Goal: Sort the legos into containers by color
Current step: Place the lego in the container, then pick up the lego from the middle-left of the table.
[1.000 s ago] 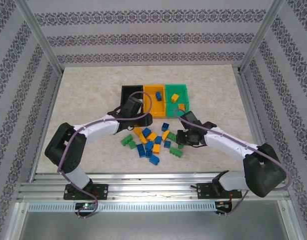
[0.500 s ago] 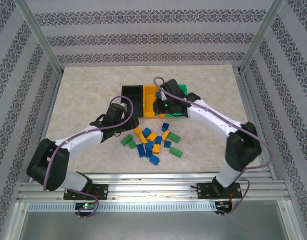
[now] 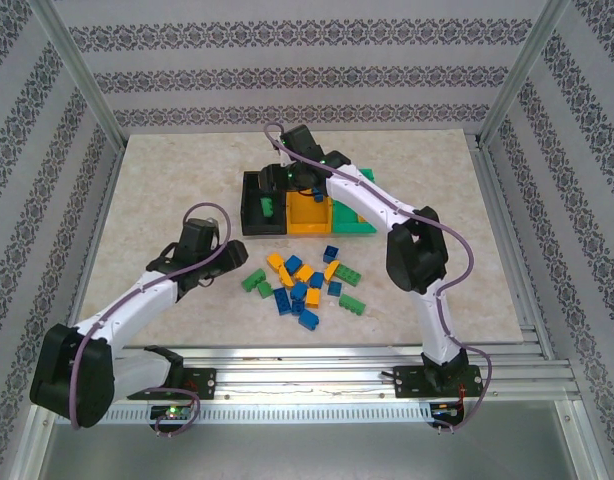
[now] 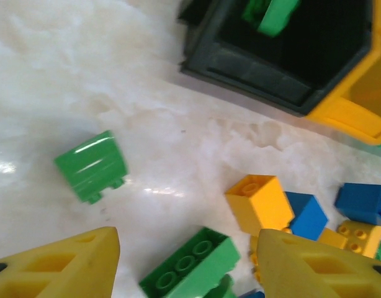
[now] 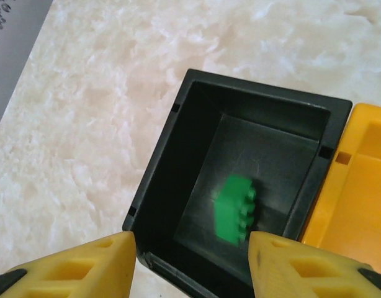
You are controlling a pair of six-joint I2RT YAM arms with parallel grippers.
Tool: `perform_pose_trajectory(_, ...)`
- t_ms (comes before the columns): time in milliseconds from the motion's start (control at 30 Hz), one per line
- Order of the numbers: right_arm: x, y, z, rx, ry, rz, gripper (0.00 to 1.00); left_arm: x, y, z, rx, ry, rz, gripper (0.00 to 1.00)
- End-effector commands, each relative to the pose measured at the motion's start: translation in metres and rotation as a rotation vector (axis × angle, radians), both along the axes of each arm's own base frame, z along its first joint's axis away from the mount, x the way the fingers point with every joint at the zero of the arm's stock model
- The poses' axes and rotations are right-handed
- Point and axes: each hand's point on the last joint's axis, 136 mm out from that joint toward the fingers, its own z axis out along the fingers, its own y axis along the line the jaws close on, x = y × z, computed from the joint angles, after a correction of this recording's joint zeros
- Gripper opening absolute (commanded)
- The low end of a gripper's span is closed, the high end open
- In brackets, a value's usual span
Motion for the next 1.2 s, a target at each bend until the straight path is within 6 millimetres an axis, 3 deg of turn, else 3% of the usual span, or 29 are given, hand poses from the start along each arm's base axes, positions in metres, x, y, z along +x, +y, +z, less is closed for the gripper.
perform_pose_trajectory(0,-0.018,0.004,0.009,0.000,-0.002,0.046,0.53,-0.021,0.022,-0.022,0.073,0.137,0.013,0.69)
perform_pose_trajectory(67,-0.027,-0.004,0.007,-0.015,-0.002,0.051,0.53,-0.021,0.026,-0.031,0.086,0.177,0.010,0.73)
perform_pose_trajectory(267,-0.055,-0.033,0.012,-0.062,-0.025,0.037,0.54,-0.005,0.022,-0.058,0.065,0.287,-0.019,0.71)
perform_pose_trajectory(467,-0.081,-0.072,0.011,-0.135,-0.057,0.019,0.55,0.014,0.027,-0.061,0.124,0.340,-0.019,0.68)
perform_pose_trajectory(600,-0.098,-0.098,0.005,-0.160,-0.051,-0.010,0.55,0.017,0.036,-0.062,0.196,0.382,-0.019,0.62)
perform_pose_trajectory(733,-0.111,-0.120,0.001,-0.178,-0.059,-0.048,0.55,0.016,0.033,-0.072,0.219,0.449,-0.065,0.54)
perform_pose_trajectory(833,-0.116,-0.139,0.000,-0.206,-0.092,-0.094,0.55,0.014,0.032,-0.077,0.230,0.468,-0.080,0.42)
perform_pose_trajectory(1000,-0.118,-0.164,-0.007,-0.197,-0.069,-0.153,0.55,0.018,0.028,-0.063,0.211,0.420,-0.089,0.31)
perform_pose_trajectory(1167,-0.131,-0.178,-0.021,-0.203,-0.037,-0.176,0.55,0.032,0.022,-0.024,0.183,0.311,-0.093,0.31)
